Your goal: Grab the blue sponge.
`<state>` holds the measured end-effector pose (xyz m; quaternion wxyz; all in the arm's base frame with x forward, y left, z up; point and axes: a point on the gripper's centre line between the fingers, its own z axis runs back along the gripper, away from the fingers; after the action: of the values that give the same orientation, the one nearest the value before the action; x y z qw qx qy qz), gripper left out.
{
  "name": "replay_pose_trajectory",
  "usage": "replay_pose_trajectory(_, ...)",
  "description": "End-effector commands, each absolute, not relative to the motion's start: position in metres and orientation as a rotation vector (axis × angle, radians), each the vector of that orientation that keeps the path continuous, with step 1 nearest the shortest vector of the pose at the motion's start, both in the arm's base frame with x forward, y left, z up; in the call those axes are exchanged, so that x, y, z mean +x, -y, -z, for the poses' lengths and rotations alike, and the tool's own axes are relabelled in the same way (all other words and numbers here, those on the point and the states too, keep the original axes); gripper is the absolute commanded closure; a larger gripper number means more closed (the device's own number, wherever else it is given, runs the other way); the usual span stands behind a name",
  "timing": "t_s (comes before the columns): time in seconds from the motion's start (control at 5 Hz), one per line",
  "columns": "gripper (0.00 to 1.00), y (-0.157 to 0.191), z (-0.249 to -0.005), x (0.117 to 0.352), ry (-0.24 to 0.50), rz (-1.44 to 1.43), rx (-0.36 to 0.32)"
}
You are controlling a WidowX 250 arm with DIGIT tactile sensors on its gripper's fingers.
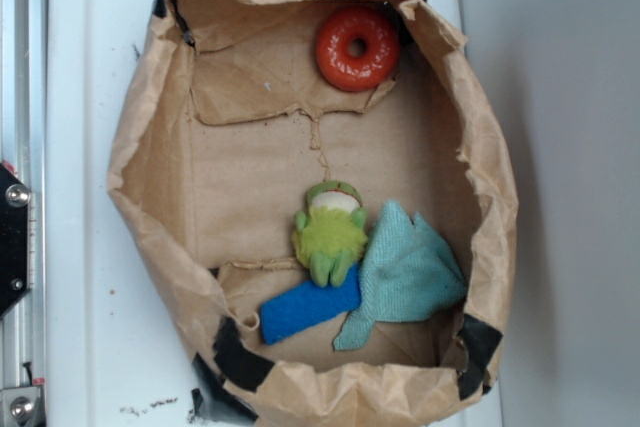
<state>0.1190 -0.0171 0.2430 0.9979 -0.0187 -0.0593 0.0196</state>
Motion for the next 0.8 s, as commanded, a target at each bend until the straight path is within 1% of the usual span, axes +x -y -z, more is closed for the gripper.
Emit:
replay_pose_trajectory(0.0, 0.0, 0.017, -0.243, 0.119, 0.119, -0.039, -0.037)
replay_pose_trajectory(0.2, 0.0, 0.027, -0.218, 0.169, 0.085, -0.062, -0.038)
replay_pose_trajectory(0.4, 0.0, 0.021, -0.218, 0.217, 0.122, -0.233, -0.086)
replay_pose_trajectory(0.6, 0.0, 0.01, -0.208, 0.248, 0.191, -0.382, -0.172)
